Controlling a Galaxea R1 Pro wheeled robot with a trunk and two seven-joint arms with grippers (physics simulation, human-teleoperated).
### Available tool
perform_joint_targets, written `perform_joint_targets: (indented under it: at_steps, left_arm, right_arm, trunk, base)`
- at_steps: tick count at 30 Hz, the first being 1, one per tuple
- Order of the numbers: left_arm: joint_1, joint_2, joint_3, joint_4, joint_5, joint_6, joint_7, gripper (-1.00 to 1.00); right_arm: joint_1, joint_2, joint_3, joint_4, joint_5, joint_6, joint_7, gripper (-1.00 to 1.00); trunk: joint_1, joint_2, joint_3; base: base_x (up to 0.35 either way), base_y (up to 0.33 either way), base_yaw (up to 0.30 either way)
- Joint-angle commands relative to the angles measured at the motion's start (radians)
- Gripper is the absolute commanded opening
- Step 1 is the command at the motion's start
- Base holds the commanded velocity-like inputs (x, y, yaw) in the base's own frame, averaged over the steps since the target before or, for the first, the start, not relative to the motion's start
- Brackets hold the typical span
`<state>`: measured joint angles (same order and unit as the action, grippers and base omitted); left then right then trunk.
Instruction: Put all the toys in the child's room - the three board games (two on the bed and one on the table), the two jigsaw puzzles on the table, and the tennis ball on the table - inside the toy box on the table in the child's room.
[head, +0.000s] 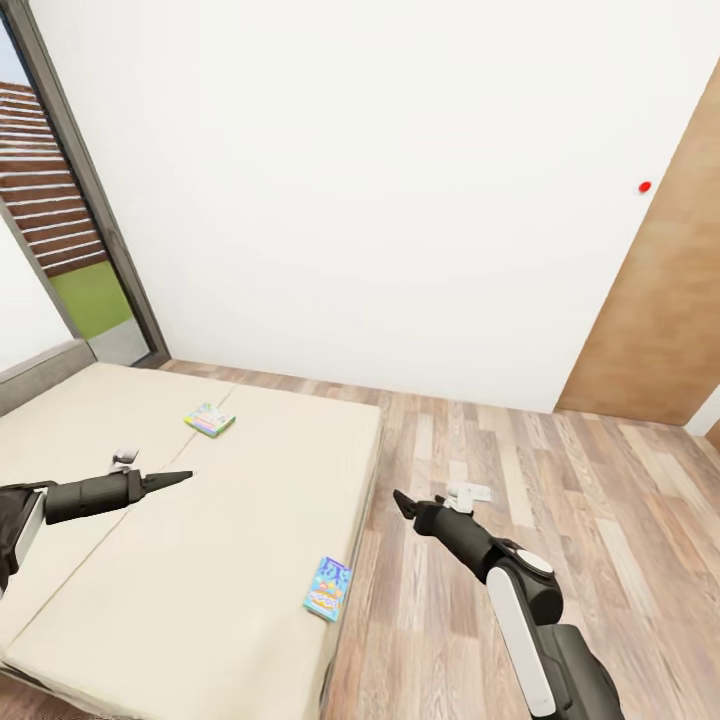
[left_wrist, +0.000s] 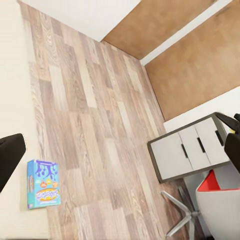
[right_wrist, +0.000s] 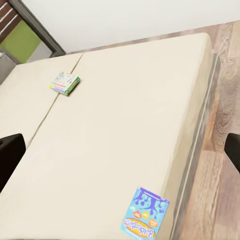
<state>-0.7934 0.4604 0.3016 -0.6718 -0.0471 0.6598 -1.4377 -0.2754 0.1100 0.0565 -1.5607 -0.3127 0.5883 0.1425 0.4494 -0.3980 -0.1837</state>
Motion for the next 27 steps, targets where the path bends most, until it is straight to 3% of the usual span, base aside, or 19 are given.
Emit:
perform_joint_targets:
  at_steps: [1,27]
  left_arm:
    - [-0.001,0.000,0.002,0.000,-0.005,0.011,-0.006,1.00]
    - [-0.001,0.000,0.004,0.000,-0.005,0.010,-0.006,1.00]
  right_arm:
    - [-0.001,0.000,0.000,-0.001,-0.001,0.005,0.002,1.00]
    - [-0.001,0.000,0.003,-0.001,0.000,0.004,0.002,1.00]
  trunk:
    - [0.001,-0.002,-0.001]
    - [0.001,-0.002,0.037]
  base:
    - [0.000,0.000,0.205]
    - [0.000,-0.054,0.146]
